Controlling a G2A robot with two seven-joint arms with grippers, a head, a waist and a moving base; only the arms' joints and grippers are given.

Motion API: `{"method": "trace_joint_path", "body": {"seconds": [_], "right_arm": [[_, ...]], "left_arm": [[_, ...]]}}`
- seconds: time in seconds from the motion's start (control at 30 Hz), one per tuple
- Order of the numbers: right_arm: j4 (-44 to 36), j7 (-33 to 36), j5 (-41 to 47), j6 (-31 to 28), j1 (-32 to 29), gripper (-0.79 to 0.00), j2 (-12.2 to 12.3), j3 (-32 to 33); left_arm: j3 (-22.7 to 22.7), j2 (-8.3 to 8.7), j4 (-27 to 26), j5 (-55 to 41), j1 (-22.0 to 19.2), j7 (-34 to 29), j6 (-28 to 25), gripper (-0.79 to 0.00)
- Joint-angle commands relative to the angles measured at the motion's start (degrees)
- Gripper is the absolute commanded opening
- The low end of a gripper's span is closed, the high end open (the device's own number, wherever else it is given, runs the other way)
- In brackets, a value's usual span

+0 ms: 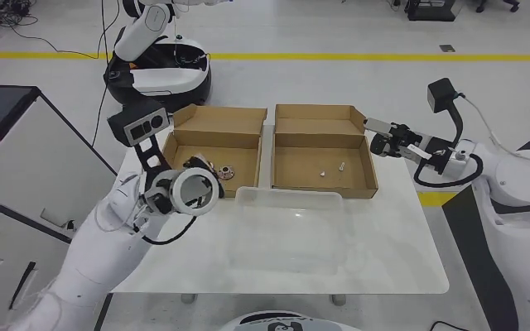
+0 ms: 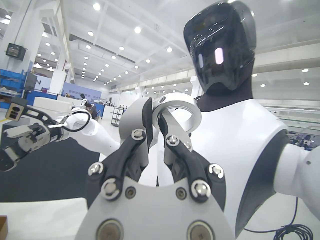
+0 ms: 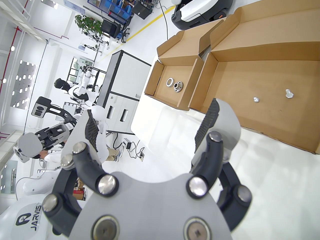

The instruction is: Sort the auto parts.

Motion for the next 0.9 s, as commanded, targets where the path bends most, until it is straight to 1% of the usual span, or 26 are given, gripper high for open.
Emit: {"method": "trace_joint_path", "body": {"seconds": [0.0,0.23,0.4,0.7,0.87], "right_arm": [[0.0,0.0,0.0,0.0,0.0,0.000,0.0,0.0],[0.0,0.0,0.0,0.0,0.0,0.000,0.0,0.0],[0.0,0.0,0.0,0.0,0.0,0.000,0.0,0.0],[0.0,0.0,0.0,0.0,0.0,0.000,0.0,0.0],[0.0,0.0,0.0,0.0,0.0,0.000,0.0,0.0]], "left_arm": [[-0.2,-0.64,-0.2,-2.1,0.3,0.3,0.0,-0.785],[-0.7,-2.48,-0.2,-6.3,0.7,0.3,0.0,-0.785],[-0.7,-2.98,1.1,-2.4,0.3,0.3,0.0,-0.785],[-3.1,-3.05,5.1,11.9,-0.1,0.3,0.0,-0.785],[-2.8,-3.59,4.4,9.6,0.2,0.3,0.0,-0.785]]}}
